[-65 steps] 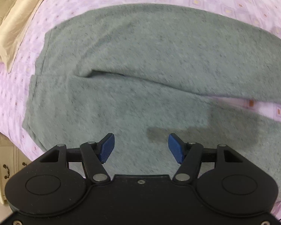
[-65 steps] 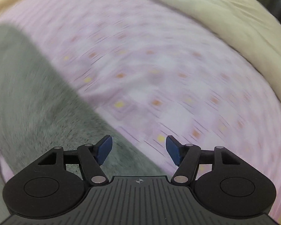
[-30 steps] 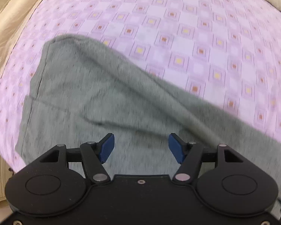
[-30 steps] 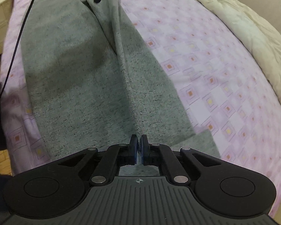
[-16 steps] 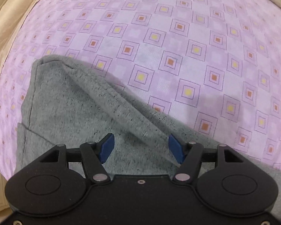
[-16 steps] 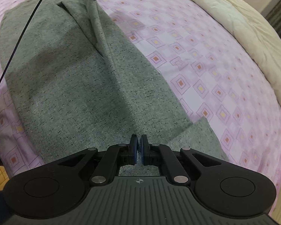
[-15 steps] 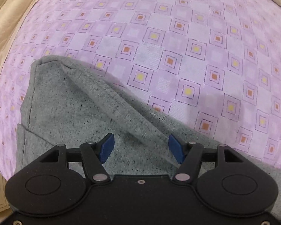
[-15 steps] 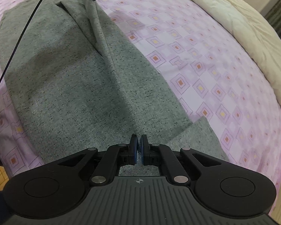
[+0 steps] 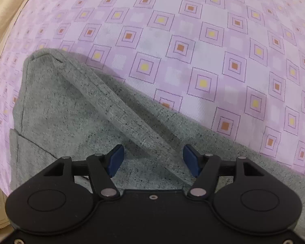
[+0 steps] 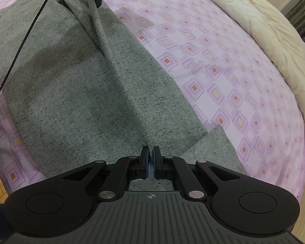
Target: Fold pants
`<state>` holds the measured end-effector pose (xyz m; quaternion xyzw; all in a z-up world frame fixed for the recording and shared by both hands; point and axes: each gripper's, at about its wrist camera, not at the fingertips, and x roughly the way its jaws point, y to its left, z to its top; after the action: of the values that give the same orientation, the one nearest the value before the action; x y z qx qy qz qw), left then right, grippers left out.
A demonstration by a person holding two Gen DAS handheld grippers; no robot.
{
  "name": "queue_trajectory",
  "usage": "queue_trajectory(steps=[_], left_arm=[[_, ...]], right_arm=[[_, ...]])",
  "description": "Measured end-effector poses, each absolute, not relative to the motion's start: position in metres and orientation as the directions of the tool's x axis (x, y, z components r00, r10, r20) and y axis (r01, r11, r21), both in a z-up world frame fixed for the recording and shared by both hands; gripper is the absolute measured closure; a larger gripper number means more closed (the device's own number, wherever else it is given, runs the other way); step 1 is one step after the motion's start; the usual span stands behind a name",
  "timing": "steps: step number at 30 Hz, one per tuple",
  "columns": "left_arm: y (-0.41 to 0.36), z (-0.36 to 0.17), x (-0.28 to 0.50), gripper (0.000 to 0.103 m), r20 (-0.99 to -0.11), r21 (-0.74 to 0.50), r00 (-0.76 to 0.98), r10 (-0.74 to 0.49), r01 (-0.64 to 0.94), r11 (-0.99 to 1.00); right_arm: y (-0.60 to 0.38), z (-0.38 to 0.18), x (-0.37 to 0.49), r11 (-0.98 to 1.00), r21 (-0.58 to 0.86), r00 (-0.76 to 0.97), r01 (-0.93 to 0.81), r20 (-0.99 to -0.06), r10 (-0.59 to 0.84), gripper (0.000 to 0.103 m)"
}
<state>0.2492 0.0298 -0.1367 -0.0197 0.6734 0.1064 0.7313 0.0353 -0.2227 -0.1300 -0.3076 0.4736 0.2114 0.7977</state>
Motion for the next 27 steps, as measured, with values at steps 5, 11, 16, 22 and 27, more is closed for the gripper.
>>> queue_trajectory(steps=[5, 11, 16, 22, 27], left_arm=[[0.031, -0.143, 0.249, 0.031, -0.991, 0.111, 0.052, 0.123, -0.194, 0.975], [0.030, -0.148, 0.244, 0.024, -0.992, 0.112, 0.034, 0.122, -0.205, 0.972], [0.027, -0.155, 0.241, 0.031, -0.994, 0.104, 0.019, 0.111, -0.210, 0.972], [0.024, -0.151, 0.238, 0.070, -0.998, 0.037, 0.048, 0.048, -0.218, 0.975], [0.022, -0.139, 0.231, 0.079, -0.995, 0.026, 0.086, 0.044, -0.209, 0.978]], right_arm=[[-0.223, -0.130, 0.036, 0.721, -0.288, 0.458, -0.630, -0.888, 0.046, 0.099], [-0.223, -0.131, 0.036, 0.725, -0.284, 0.454, -0.627, -0.890, 0.044, 0.099], [-0.222, -0.130, 0.037, 0.726, -0.285, 0.454, -0.625, -0.890, 0.042, 0.099], [-0.222, -0.128, 0.037, 0.725, -0.293, 0.461, -0.623, -0.887, 0.038, 0.099], [-0.223, -0.124, 0.033, 0.727, -0.300, 0.470, -0.618, -0.882, 0.035, 0.099]])
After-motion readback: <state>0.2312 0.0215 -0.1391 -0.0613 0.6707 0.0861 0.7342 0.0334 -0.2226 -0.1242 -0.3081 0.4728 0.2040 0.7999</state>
